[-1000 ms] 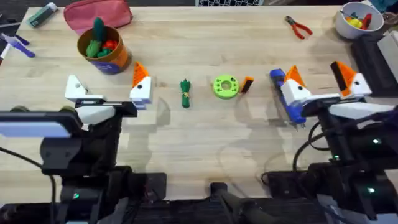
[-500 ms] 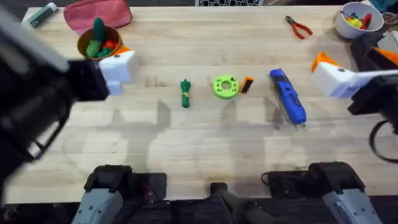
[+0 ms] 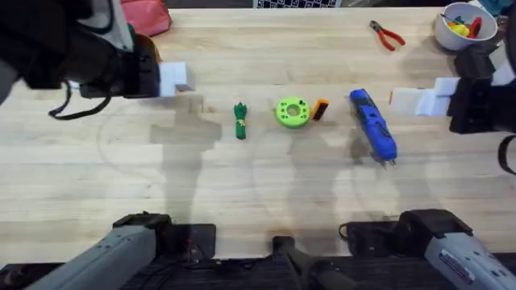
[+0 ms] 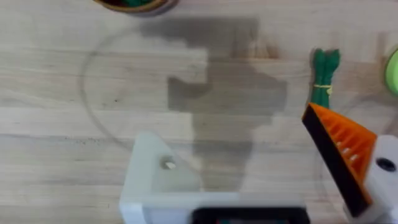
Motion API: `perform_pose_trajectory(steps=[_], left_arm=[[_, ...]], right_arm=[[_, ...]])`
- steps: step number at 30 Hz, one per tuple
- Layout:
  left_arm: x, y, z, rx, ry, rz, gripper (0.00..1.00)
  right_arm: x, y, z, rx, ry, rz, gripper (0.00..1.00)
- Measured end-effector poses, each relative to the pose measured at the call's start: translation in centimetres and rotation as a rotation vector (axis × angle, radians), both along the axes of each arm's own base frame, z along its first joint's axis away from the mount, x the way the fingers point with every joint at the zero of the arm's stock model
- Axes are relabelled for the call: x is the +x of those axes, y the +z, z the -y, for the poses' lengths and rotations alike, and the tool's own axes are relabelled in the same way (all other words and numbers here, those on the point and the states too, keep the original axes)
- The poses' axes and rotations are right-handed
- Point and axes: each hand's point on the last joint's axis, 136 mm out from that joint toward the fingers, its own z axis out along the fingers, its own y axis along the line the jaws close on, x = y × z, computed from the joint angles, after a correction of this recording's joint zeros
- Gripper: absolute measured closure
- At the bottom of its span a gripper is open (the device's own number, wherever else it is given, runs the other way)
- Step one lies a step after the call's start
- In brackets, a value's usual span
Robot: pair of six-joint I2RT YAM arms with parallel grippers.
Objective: Pick up the gripper from the table and insert it into the empty holder that is missing its gripper. Then pick up a screw, insert it into the mounting hole, and use the screwdriver to tighten it. Finally, clean up the table by picking up the vegetable and placing it into the bucket.
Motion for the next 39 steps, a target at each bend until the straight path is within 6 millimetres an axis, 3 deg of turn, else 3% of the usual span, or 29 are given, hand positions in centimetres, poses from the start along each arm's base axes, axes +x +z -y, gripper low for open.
perform_pose_trajectory(steps=[7, 10, 17, 23, 26, 30, 34, 39], left_arm=[[0.1, -2.6, 0.2, 0.001, -0.008, -0.119, 0.016], [-0.5, -3.3, 1.5, -0.005, -0.027, -0.187, 0.015], [0.4, -5.0, 7.2, -0.033, -0.057, -0.29, 0.015], [1.5, -8.5, 12.9, -0.039, -0.118, -0.325, 0.016], [1.7, -10.4, 14.8, -0.041, -0.134, -0.352, 0.015], [2.1, -12.7, 15.4, -0.032, -0.121, -0.395, 0.013], [2.5, -15.1, 14.6, -0.015, -0.081, -0.45, 0.005], [2.6, -15.9, 14.1, -0.008, -0.065, -0.472, 0.068]], right_arm=[[-0.1, -0.3, 0.0, 0.0, 0.0, -0.015, 0.008], [-0.1, -0.3, 0.0, 0.001, 0.0, -0.015, 0.007], [-0.1, -0.2, 0.0, 0.008, -0.009, -0.015, 0.008], [-0.1, -0.2, 0.0, 0.01, -0.011, -0.015, 0.007], [-0.1, -0.2, 0.0, 0.01, -0.011, -0.015, 0.008], [-0.1, -0.2, 0.0, 0.01, -0.011, -0.015, 0.007], [-0.1, -0.2, 0.0, 0.011, -0.011, -0.015, 0.007], [-0.1, -0.2, -0.1, 0.013, -0.009, -0.015, 0.008]])
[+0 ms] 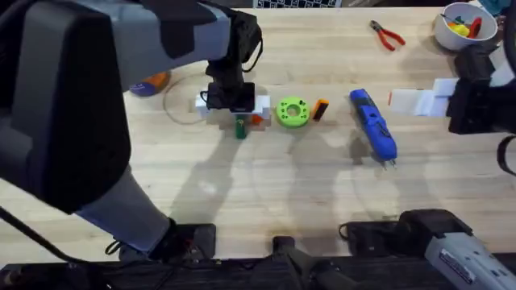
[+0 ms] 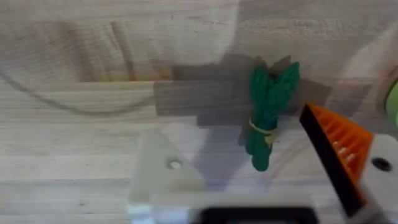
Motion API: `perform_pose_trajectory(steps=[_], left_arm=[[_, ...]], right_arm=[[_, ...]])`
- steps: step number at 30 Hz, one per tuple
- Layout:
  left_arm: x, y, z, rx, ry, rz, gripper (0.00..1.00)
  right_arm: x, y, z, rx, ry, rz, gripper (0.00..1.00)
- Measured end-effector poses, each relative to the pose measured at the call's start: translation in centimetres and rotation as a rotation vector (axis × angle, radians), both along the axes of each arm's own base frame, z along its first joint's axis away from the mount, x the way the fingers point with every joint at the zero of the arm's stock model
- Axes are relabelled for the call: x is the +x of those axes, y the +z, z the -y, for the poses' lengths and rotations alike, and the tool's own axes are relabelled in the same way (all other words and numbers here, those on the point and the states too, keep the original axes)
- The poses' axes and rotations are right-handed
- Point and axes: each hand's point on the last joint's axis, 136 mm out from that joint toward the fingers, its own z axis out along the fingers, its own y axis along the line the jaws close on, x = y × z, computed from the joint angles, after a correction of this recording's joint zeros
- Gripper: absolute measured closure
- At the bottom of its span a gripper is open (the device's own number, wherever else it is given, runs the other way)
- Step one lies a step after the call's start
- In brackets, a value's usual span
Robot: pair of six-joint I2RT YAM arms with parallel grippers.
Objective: Pick up the gripper from the table and insert it into the empty holder that is missing its gripper. Then pick up a screw, insert it into the mounting hole, and use the screwdriver to tighten it. Finally, clean up the table by picking up the vegetable and placing it into the bucket.
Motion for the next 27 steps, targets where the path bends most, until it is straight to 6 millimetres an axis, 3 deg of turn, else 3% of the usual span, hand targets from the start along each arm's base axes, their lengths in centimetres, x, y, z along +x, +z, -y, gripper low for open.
perform_pose_trajectory(steps=[3, 7, 8, 23, 27], left_arm=[[0.0, 0.0, 0.0, 0.0, -0.002, 0.0, 0.281], [0.0, 0.0, 0.0, -0.001, -0.003, 0.0, 0.875], [0.0, 0.0, 0.0, 0.0, -0.007, 0.0, 0.969], [0.4, 0.0, -0.7, -0.001, 0.018, 0.0, 0.979], [0.8, 1.3, -0.5, -0.011, 0.014, 0.024, 0.979]], right_arm=[[0.0, 0.0, 0.0, 0.0, 0.0, 0.0, 0.008], [0.0, 0.0, 0.0, 0.0, 0.0, 0.0, 0.008], [0.0, 0.0, 0.0, 0.0, 0.0, 0.0, 0.007], [0.0, 0.0, 0.0, 0.0, 0.0, 0.0, 0.008], [0.0, 0.0, 0.0, 0.0, 0.0, 0.0, 0.007]])
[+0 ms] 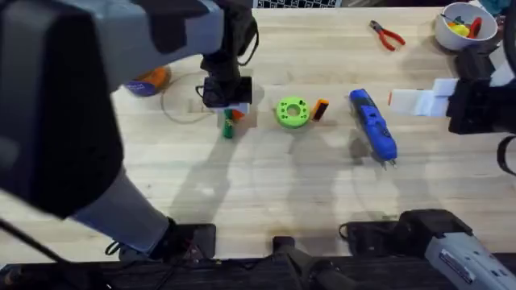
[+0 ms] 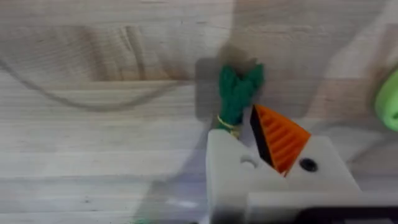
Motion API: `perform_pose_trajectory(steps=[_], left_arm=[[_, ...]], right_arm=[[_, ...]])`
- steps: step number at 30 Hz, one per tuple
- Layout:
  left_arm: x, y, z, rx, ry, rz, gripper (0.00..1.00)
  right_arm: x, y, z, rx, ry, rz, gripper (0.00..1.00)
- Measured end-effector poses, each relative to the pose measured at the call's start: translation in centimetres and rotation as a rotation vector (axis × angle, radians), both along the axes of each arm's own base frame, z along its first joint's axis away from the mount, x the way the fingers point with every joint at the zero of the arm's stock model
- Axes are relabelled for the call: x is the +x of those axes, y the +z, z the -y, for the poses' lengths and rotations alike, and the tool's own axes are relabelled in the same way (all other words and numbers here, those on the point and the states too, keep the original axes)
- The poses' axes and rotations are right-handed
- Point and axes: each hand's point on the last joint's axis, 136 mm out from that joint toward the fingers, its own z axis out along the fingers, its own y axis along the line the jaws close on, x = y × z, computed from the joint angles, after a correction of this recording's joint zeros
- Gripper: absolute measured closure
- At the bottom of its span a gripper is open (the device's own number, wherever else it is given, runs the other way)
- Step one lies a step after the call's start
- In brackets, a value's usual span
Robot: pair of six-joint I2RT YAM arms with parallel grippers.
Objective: Pick up the gripper from the table and insert it into the empty holder that is missing its gripper. Then pick up a screw, insert it into the mounting hole, and use the screwdriver to tighten it. Finally, clean up the table by picking up the vegetable and placing it into the bucket.
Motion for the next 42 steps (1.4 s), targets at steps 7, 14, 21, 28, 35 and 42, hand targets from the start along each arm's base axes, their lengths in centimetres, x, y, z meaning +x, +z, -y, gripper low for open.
perform_pose_trajectory(steps=[7, 14, 21, 28, 35, 42], left_arm=[[1.2, 8.7, 0.4, -0.083, -0.006, 0.211, 0.48], [0.2, 15.5, -1.3, -0.094, 0.002, 0.415, 0.016], [-0.9, 17.1, -2.4, -0.073, -0.013, 0.454, 0.016], [-3.4, 17.4, -4.1, -0.062, -0.001, 0.513, 0.016], [-8.3, 19.1, -6.8, -0.092, 0.02, 0.659, 0.016], [-11.1, 22.2, -8.5, -0.14, 0.049, 0.837, 0.016]], right_arm=[[0.0, 0.0, 0.0, 0.0, 0.0, 0.0, 0.008], [0.0, 0.0, 0.0, 0.0, 0.0, 0.0, 0.008], [0.0, 0.0, 0.0, 0.0, 0.0, 0.0, 0.007], [-0.4, -0.3, 0.0, 0.0, 0.0, -0.019, 0.009], [-0.4, -0.3, 0.0, 0.0, 0.0, -0.02, 0.007], [-0.4, -0.3, 0.0, 0.0, 0.0, -0.02, 0.008]])
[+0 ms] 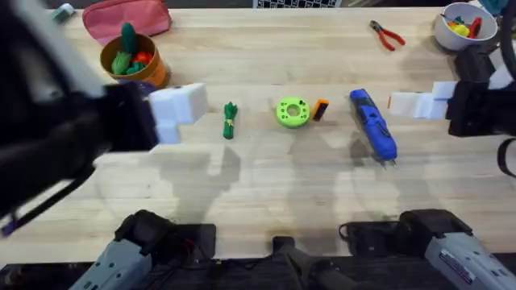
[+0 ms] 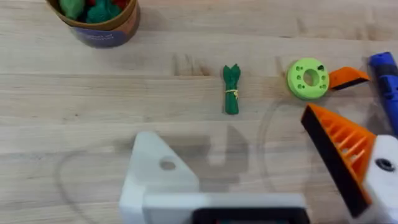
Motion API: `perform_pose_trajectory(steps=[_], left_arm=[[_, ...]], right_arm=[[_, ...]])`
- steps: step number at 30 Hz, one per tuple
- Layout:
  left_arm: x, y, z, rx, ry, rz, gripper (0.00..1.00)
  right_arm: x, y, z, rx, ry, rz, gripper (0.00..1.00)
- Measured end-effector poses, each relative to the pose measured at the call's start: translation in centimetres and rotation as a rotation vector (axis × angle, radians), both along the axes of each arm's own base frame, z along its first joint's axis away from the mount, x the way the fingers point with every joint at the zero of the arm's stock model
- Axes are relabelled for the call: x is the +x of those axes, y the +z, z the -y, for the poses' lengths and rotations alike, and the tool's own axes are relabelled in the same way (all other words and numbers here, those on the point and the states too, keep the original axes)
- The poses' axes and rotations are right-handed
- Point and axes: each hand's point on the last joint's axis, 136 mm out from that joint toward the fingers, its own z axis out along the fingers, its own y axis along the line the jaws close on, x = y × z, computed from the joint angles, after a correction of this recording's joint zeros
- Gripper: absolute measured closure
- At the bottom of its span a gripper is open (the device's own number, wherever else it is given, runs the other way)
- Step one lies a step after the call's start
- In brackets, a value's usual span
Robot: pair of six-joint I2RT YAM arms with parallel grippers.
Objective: Pick up the gripper from the table and insert it into the empty holder that is missing its gripper. Then pick up a screw, insert it into the mounting hole, and use the screwdriver to tighten it. Finally, clean up the table by picking up the vegetable and placing it into the bucket.
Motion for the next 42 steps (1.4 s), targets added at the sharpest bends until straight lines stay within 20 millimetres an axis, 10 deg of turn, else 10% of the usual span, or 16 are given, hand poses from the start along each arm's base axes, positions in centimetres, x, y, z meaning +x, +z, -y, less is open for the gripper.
perform_pose_trajectory(steps=[8, 16, 27, 42], left_arm=[[-2.3, 0.1, -1.4, 0.011, 0.009, 0.024, 0.015], [1.6, 2.0, -1.9, 0.088, 0.057, 0.218, 0.016], [8.6, -1.4, 0.3, 0.119, -0.126, 0.505, 0.016], [0.6, -6.8, 7.8, -0.058, -0.725, 0.719, 0.015]], right_arm=[[0.0, 0.0, 0.0, 0.0, 0.0, 0.0, 0.008], [0.0, 0.0, 0.0, 0.0, 0.0, 0.0, 0.007], [0.0, 0.0, 0.0, 0.0, 0.0, 0.0, 0.007], [0.0, 0.0, 0.0, 0.0, 0.0, -0.001, 0.008]])
